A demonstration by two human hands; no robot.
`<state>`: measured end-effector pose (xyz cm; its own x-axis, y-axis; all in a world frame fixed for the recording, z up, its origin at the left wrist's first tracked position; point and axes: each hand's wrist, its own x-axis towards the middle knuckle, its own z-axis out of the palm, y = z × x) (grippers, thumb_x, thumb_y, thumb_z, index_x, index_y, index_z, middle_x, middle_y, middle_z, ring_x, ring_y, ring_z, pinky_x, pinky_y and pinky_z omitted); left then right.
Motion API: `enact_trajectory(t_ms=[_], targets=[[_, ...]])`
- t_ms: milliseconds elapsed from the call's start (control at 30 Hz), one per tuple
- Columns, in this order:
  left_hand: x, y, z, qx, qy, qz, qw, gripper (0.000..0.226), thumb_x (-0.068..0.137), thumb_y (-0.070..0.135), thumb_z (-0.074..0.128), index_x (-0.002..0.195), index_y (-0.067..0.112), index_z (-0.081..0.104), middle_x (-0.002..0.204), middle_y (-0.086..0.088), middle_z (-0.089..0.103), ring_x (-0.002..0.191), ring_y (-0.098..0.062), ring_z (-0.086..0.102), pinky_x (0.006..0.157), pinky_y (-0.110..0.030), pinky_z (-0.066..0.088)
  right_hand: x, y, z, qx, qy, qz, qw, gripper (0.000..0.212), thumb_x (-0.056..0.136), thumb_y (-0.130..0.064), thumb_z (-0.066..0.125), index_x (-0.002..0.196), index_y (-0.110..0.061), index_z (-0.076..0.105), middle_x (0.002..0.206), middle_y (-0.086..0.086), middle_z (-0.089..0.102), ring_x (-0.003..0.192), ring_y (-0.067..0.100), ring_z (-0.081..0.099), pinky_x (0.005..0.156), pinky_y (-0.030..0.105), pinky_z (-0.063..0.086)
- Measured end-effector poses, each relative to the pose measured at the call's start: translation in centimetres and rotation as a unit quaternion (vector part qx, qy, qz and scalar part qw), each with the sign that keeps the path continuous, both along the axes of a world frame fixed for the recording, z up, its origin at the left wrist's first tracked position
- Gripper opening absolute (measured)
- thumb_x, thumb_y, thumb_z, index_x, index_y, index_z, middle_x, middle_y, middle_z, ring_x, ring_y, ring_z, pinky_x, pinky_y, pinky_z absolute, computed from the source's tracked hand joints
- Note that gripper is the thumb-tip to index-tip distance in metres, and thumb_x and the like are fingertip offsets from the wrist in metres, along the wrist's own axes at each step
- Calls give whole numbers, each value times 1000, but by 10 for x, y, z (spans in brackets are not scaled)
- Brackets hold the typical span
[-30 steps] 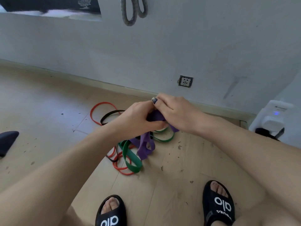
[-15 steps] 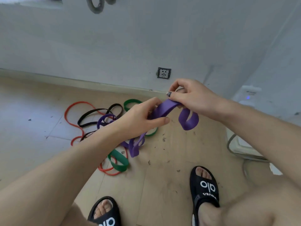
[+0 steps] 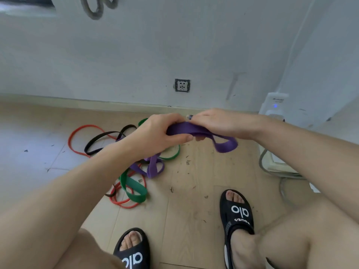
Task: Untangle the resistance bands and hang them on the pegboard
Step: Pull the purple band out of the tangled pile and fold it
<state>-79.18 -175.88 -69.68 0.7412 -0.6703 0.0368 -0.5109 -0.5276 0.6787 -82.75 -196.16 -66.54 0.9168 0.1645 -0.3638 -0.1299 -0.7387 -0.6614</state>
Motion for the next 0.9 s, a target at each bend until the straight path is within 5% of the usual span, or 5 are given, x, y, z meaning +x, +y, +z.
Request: enact_trajectory(t_ms=[267, 367, 467, 700, 900], targets=[[-2, 9, 8, -22, 9, 23, 999, 28, 84, 45, 80, 96, 28, 61, 80, 7, 66, 68, -6, 58, 65, -19, 48, 9, 20, 10, 50, -65, 4, 997, 44, 103, -45, 51, 74, -13, 57, 70, 6, 49, 66, 17, 44, 66, 33, 33], [0, 16, 2, -26, 49, 23, 998, 30, 83, 35, 81, 103, 23, 61, 89, 2, 68, 84, -24, 66, 85, -48, 57, 11, 18, 22, 97, -107, -24, 989, 47, 101, -38, 57, 75, 2, 56, 68, 9, 47, 59, 14, 43, 62, 29, 33], [1, 22, -1, -35, 80, 32, 996, 26, 86, 31, 79, 96, 20, 58, 88, -5, 64, 84, -31, 67, 88, -54, 56, 13, 8, 28, 105, -143, -52, 983, 50, 101, -36, 58, 71, 4, 50, 69, 11, 43, 52, 8, 41, 55, 21, 32], [-5, 20, 16, -11, 44, 41, 998, 24, 88, 32, 79, 105, 24, 65, 97, 2, 73, 83, -22, 72, 83, -46, 61, 9, -19, 18, -6, -86, -52, 995, 35, 99, -37, 59, 71, -17, 62, 68, -6, 64, 63, 9, 53, 62, 21, 39], [-11, 17, 35, -75, 37, 46, 995, 16, 91, 25, 76, 99, 17, 65, 77, -1, 66, 65, -15, 63, 63, -31, 54, 7, 11, 14, 123, -105, -26, 986, 35, 93, -26, 41, 81, 3, 56, 75, 0, 53, 74, 12, 43, 75, 32, 35]])
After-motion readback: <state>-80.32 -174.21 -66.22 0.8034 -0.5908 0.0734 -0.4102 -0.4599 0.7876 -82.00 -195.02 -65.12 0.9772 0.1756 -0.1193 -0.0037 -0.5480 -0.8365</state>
